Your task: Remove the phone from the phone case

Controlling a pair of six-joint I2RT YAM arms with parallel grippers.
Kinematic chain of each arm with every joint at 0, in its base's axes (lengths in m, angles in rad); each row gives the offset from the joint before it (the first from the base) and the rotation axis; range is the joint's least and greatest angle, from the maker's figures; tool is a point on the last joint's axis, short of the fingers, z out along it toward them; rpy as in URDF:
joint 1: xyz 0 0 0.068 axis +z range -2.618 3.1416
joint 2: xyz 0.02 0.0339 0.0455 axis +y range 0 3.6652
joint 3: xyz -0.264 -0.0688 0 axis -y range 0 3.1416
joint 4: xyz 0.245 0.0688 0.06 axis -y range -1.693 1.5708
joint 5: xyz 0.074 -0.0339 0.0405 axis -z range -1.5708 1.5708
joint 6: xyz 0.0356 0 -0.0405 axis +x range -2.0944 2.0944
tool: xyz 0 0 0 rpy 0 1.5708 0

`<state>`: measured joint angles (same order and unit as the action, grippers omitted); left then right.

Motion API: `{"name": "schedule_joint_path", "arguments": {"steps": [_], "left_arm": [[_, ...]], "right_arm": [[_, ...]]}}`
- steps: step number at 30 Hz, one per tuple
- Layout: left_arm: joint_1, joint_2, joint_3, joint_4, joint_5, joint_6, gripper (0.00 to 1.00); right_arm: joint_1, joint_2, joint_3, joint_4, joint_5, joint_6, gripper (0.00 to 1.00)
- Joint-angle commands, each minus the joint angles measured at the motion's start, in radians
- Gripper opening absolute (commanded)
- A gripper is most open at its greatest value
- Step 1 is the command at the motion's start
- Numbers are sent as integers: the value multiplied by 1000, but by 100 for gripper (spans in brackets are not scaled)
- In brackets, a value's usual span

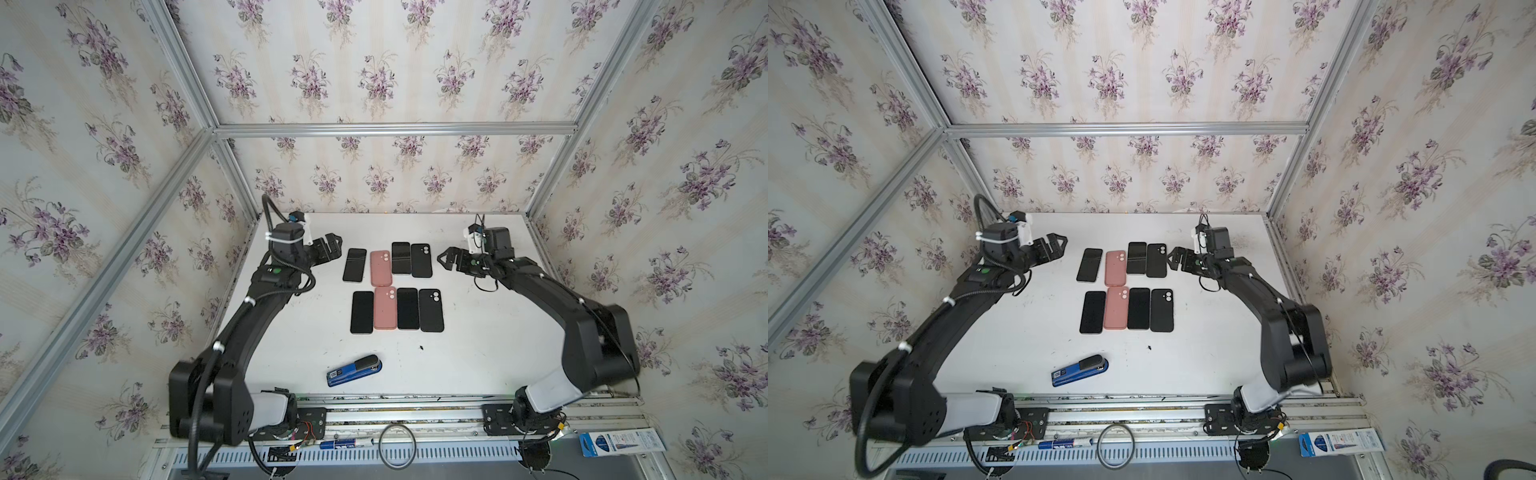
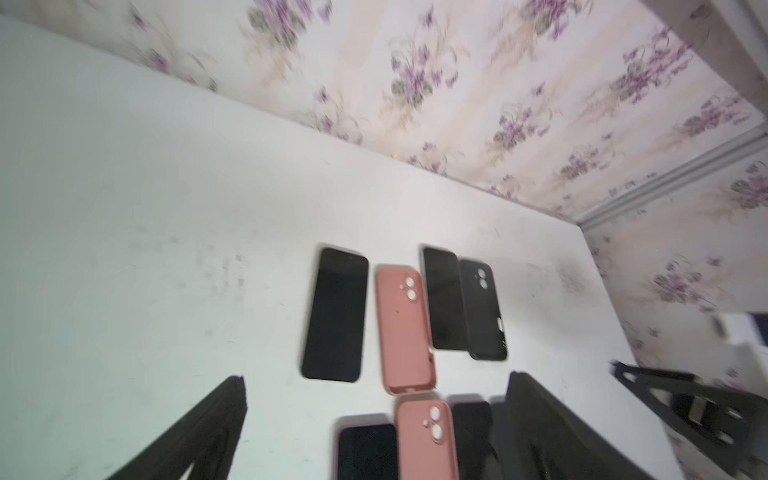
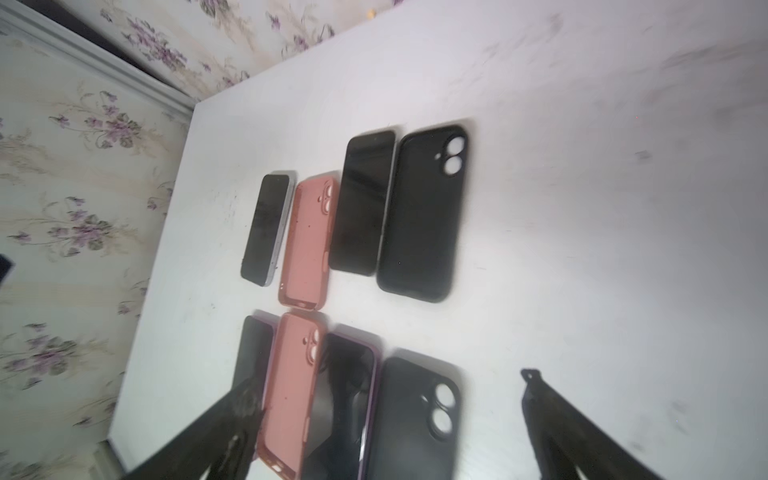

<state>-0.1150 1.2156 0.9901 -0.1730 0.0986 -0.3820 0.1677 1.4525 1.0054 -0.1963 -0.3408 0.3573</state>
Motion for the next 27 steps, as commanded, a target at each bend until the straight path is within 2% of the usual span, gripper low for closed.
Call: {"name": "schedule_joint_path", "arguments": {"steps": [1, 3, 5, 7, 8, 10, 12, 14, 16, 17, 18, 19, 20, 21, 23, 25, 26, 27], "left_arm": [[3, -202, -127, 27, -273, 182, 100], [3, -335, -248, 119, -421, 231, 100], [3, -399, -370, 282, -445, 331, 100], [4, -397, -473, 428, -437, 372, 100], [6, -372, -503, 480, -399, 379, 100], [11, -285, -535, 552, -356, 379, 100], [17, -175, -568, 663, -287, 408, 100], [20, -71, -608, 792, -262, 425, 100], [18, 6, -651, 947, -239, 465, 100], [26, 22, -658, 954, -212, 466, 100], [61, 77, -673, 1029, -183, 437, 100], [106, 117, -673, 1070, -114, 412, 100], [132, 114, -690, 1095, -53, 397, 100], [132, 103, -675, 1040, -49, 400, 100], [125, 111, -675, 1053, -59, 402, 100], [126, 109, -671, 1038, -60, 402, 100], [126, 108, -670, 1036, -61, 402, 100], [126, 108, -671, 1040, -60, 402, 100]], "right_arm": [[-5, -259, -139, -51, 309, -175, 100], [-17, -449, -275, 37, 465, -278, 100], [-40, -585, -466, 265, 554, -370, 100], [-102, -634, -646, 534, 493, -372, 100], [-111, -608, -716, 661, 516, -382, 100], [-126, -483, -742, 733, 555, -389, 100], [-127, -310, -806, 1014, 508, -392, 100], [-129, -135, -821, 1274, 507, -383, 100], [-143, 18, -747, 1261, 446, -368, 100], [-142, 124, -714, 1337, 427, -384, 100], [-142, 117, -669, 1266, 410, -392, 100], [-142, 52, -592, 979, 454, -362, 100], [-135, 99, -624, 1139, 468, -378, 100], [-127, 115, -652, 1208, 484, -385, 100], [-126, 72, -618, 1060, 500, -371, 100], [-80, 101, -647, 1177, 587, -407, 100], [-66, 100, -645, 1168, 605, -414, 100], [-78, 107, -629, 1151, 562, -414, 100]]}}
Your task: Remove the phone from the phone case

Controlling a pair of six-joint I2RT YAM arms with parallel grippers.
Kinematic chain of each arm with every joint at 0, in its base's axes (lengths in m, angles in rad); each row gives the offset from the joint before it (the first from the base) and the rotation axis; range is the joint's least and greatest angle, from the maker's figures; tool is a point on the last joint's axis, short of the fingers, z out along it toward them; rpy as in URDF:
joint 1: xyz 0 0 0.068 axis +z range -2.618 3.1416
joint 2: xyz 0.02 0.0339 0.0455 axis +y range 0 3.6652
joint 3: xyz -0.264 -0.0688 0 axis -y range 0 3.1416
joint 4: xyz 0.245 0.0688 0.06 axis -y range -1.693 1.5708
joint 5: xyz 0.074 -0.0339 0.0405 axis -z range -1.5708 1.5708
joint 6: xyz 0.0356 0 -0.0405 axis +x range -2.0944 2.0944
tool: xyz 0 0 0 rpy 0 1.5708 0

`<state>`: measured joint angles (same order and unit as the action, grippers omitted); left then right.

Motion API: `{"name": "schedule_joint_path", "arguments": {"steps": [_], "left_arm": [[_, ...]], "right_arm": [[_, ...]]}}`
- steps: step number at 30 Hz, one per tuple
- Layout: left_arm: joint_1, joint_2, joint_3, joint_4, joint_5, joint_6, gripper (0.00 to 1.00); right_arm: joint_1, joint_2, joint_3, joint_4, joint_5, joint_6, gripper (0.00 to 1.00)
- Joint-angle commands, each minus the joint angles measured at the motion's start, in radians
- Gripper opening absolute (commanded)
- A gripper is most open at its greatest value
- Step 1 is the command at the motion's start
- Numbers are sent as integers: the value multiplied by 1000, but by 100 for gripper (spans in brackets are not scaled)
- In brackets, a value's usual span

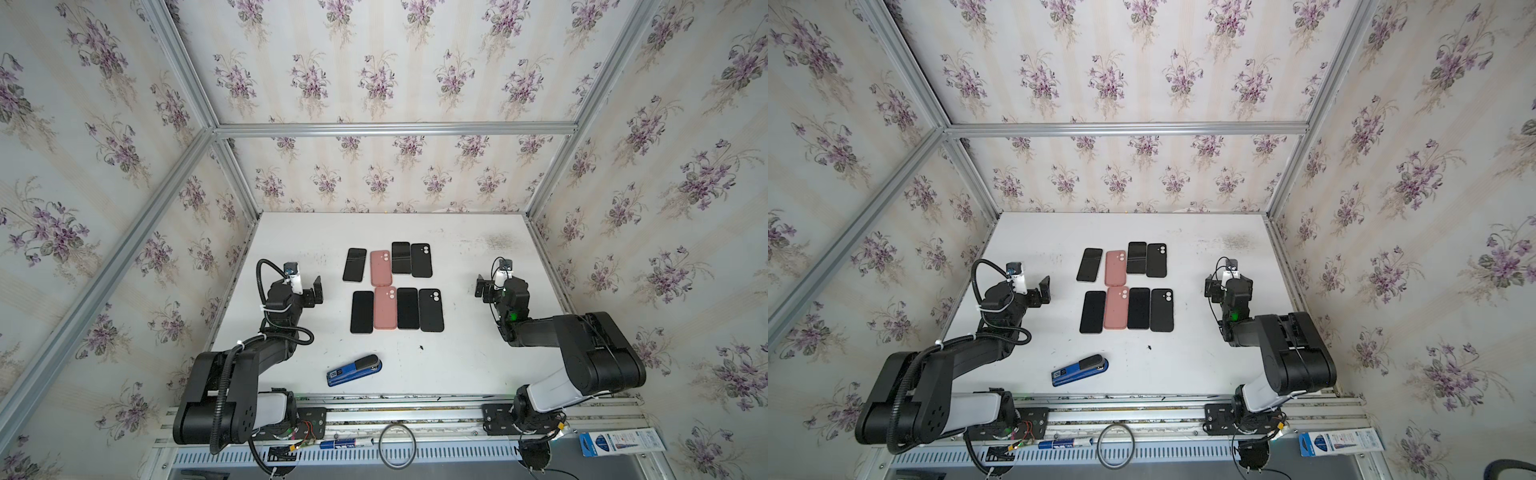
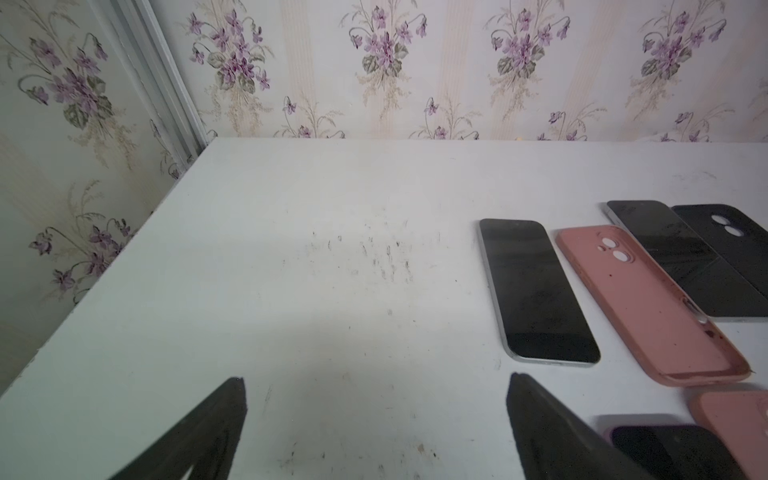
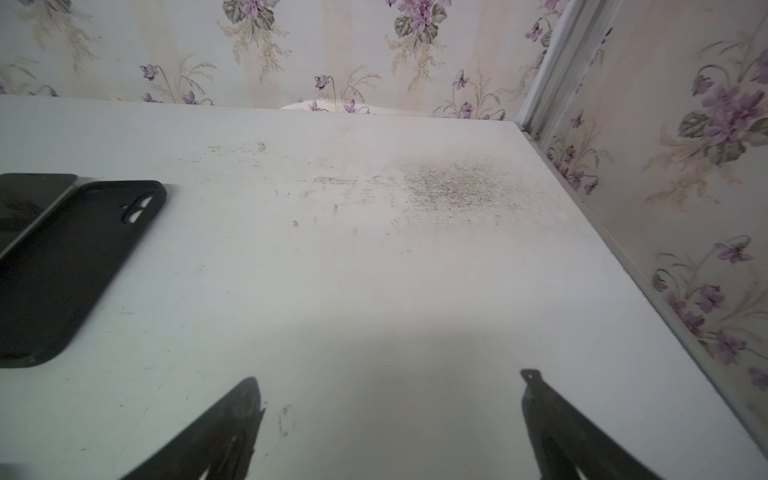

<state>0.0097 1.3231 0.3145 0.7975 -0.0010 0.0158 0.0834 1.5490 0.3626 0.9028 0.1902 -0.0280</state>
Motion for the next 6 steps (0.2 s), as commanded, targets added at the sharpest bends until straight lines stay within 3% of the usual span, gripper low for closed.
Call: {"name": "schedule_joint_path", "arguments": {"steps": [1, 6], "left_arm": [[1, 0, 5, 69, 39, 4, 100], [1, -7, -6, 81, 39, 6, 100]], "right_arm": [[-1, 2, 18, 28, 17, -21, 100], [-10, 1, 12, 37, 44, -6, 100]]}}
